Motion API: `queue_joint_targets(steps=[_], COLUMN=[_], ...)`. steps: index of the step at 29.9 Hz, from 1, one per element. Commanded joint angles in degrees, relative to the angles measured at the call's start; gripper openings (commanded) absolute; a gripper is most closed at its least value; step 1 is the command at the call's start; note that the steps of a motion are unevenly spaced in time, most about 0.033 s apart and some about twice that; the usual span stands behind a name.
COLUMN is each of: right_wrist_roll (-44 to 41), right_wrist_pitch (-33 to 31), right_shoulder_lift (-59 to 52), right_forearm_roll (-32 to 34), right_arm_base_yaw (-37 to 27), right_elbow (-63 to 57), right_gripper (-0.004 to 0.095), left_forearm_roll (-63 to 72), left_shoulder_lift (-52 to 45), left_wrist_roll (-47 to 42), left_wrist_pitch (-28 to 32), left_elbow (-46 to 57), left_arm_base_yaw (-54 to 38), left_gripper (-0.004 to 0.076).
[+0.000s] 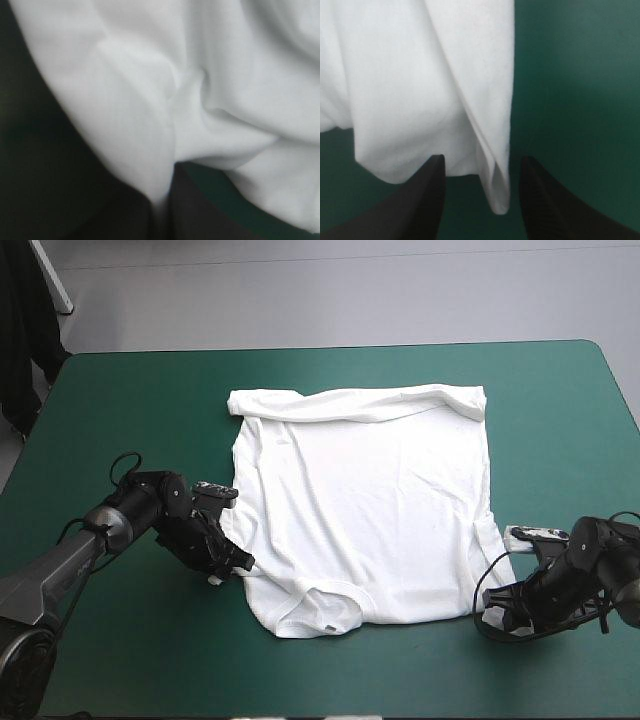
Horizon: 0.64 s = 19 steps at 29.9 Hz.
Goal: Fold the cloth
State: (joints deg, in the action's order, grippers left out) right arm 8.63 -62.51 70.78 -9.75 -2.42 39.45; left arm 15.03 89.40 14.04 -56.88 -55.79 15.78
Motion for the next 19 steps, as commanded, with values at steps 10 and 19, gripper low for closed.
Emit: queue_joint_targets(steps=[10, 19], right_wrist_roll=[2.06, 0.24], right_wrist_pitch=[1.73, -4.14], right_shoulder_lift=[-1.16, -9.3], right_forearm_roll=[-1.36, -4.15], right_arm_base_yaw=[0.02, 0.02], right_elbow=[0.26, 13.04], right_gripper=[-0.0015, -0.0015], left_forearm_roll=[1.51, 1.89], left_shoulder_lift=[-2.35, -14.45], left_wrist_roll=[1.23, 0.63], left_wrist_pitch=[-1.11, -13.74], left_elbow=[-2.28, -11.61], left_arm_base_yaw=[0.23, 0.23], left_gripper=[-0.0009, -0.0009])
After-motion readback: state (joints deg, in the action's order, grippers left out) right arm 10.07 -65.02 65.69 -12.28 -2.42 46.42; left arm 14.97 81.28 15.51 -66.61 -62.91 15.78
